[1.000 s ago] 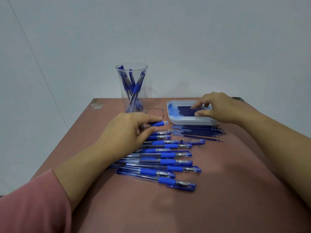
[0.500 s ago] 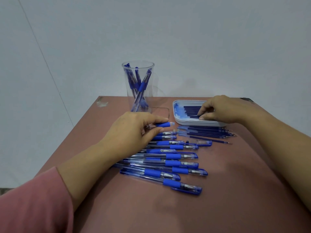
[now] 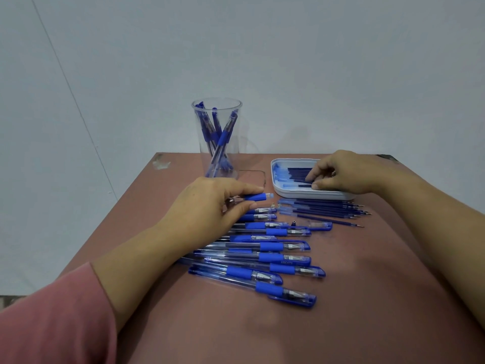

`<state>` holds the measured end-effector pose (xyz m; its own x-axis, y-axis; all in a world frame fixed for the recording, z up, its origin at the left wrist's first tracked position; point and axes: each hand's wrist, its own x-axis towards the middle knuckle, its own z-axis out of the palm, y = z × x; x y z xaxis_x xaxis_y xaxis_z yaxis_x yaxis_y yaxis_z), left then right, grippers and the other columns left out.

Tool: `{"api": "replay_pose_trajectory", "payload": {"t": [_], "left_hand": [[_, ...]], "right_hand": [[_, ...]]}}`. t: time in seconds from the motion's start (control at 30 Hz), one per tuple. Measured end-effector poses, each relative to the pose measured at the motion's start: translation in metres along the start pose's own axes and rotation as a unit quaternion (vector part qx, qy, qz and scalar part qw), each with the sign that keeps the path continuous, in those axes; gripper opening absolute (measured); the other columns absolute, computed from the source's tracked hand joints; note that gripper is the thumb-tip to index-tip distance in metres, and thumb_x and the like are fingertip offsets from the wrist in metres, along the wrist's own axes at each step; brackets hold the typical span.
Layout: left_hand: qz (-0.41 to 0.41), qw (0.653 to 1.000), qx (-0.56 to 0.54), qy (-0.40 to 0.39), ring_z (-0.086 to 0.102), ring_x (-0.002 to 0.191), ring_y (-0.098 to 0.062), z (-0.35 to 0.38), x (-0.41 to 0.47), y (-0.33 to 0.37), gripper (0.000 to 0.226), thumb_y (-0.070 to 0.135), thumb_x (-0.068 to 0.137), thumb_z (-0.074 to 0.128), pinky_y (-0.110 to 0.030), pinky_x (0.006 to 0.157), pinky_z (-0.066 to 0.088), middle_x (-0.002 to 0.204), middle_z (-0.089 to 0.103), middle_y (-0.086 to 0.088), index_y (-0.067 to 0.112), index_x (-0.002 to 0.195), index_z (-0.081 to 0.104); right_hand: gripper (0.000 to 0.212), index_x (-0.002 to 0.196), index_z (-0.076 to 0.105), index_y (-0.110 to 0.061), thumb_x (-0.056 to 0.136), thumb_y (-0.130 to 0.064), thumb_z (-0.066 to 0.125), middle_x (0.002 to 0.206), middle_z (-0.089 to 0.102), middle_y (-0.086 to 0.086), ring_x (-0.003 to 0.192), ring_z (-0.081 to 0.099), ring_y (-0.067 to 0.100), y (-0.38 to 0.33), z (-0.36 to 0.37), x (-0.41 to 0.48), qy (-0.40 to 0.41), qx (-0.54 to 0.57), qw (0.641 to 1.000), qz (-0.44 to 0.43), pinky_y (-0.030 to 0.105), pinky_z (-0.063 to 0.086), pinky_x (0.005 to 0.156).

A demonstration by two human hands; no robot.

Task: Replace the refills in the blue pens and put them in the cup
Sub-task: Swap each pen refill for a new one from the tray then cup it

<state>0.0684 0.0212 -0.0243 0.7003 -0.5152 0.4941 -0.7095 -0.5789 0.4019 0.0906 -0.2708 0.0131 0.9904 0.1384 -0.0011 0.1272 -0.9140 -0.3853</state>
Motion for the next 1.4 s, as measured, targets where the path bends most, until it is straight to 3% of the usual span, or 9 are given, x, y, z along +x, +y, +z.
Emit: {"api": "replay_pose_trajectory", "payload": {"t": [0.23, 0.4, 0.57, 0.73, 0.97, 1.2, 1.4], "left_hand": [[0.001, 1.000, 0.002, -0.004, 0.065, 0.085, 0.000, -0.001, 0.000, 0.000, 0.032, 0.043, 0.088, 0.064, -0.031, 0.077, 0.056, 0.104, 0.071, 0.020, 0.039, 0.120, 0.066], [-0.001, 1.000, -0.003, 0.006, 0.063, 0.085, 0.004, -0.002, 0.000, -0.002, 0.032, 0.042, 0.088, 0.063, -0.027, 0.077, 0.056, 0.101, 0.071, 0.021, 0.038, 0.120, 0.067], [-0.002, 1.000, -0.022, 0.019, 0.063, 0.084, 0.007, -0.002, -0.001, 0.000, 0.032, 0.042, 0.088, 0.064, -0.021, 0.077, 0.055, 0.102, 0.070, 0.023, 0.037, 0.120, 0.067], [-0.005, 1.000, -0.022, 0.019, 0.063, 0.079, 0.004, -0.001, 0.000, -0.001, 0.032, 0.039, 0.088, 0.065, -0.015, 0.073, 0.050, 0.096, 0.069, 0.025, 0.035, 0.120, 0.068], [-0.016, 0.999, -0.040, 0.026, 0.064, 0.072, -0.004, 0.001, -0.001, -0.002, 0.032, 0.041, 0.086, 0.066, -0.008, 0.065, 0.045, 0.083, 0.068, 0.025, 0.035, 0.117, 0.069], [-0.012, 0.997, -0.064, 0.027, 0.056, 0.064, 0.014, 0.003, -0.001, 0.001, 0.027, 0.029, 0.086, 0.070, -0.001, 0.060, 0.038, 0.070, 0.059, 0.040, 0.031, 0.113, 0.071], [-0.002, 0.997, -0.074, 0.026, 0.054, 0.063, 0.017, 0.002, -0.001, 0.004, 0.027, 0.025, 0.086, 0.070, 0.000, 0.059, 0.037, 0.070, 0.057, 0.043, 0.029, 0.113, 0.070]], "right_hand": [[0.009, 0.094, 0.068, -0.029, 0.089, -0.022, 0.066, 0.082, 0.062, -0.013, 0.073, 0.056, 0.004, -0.004, -0.002, -0.006, 0.097, -0.013, 0.994, -0.047, 0.013, 0.039, 0.064], [0.018, 0.097, 0.068, -0.035, 0.086, -0.020, 0.068, 0.086, 0.061, -0.016, 0.081, 0.054, -0.004, -0.021, -0.009, -0.033, 0.157, -0.008, 0.981, -0.114, 0.005, 0.039, 0.068], [0.030, 0.102, 0.064, -0.048, 0.083, -0.025, 0.067, 0.089, 0.062, -0.016, 0.085, 0.058, 0.003, -0.026, -0.007, -0.065, 0.170, -0.014, 0.973, -0.157, 0.013, 0.041, 0.073], [0.030, 0.100, 0.069, -0.038, 0.082, -0.014, 0.072, 0.087, 0.066, -0.008, 0.084, 0.061, 0.002, -0.016, 0.012, -0.076, 0.165, 0.066, 0.970, -0.163, 0.006, 0.043, 0.073], [0.022, 0.101, 0.066, -0.041, 0.082, -0.030, 0.068, 0.088, 0.068, -0.004, 0.086, 0.062, 0.006, -0.014, 0.021, -0.070, 0.163, 0.095, 0.958, -0.218, 0.014, 0.047, 0.079], [0.028, 0.107, 0.067, -0.036, 0.080, -0.026, 0.065, 0.085, 0.066, -0.009, 0.082, 0.061, 0.005, -0.010, 0.026, -0.065, 0.171, 0.081, 0.949, -0.251, 0.010, 0.046, 0.074], [0.028, 0.107, 0.066, -0.034, 0.080, -0.025, 0.065, 0.083, 0.064, -0.012, 0.080, 0.060, 0.001, -0.009, 0.028, -0.063, 0.165, 0.082, 0.947, -0.262, 0.005, 0.043, 0.071]]}}
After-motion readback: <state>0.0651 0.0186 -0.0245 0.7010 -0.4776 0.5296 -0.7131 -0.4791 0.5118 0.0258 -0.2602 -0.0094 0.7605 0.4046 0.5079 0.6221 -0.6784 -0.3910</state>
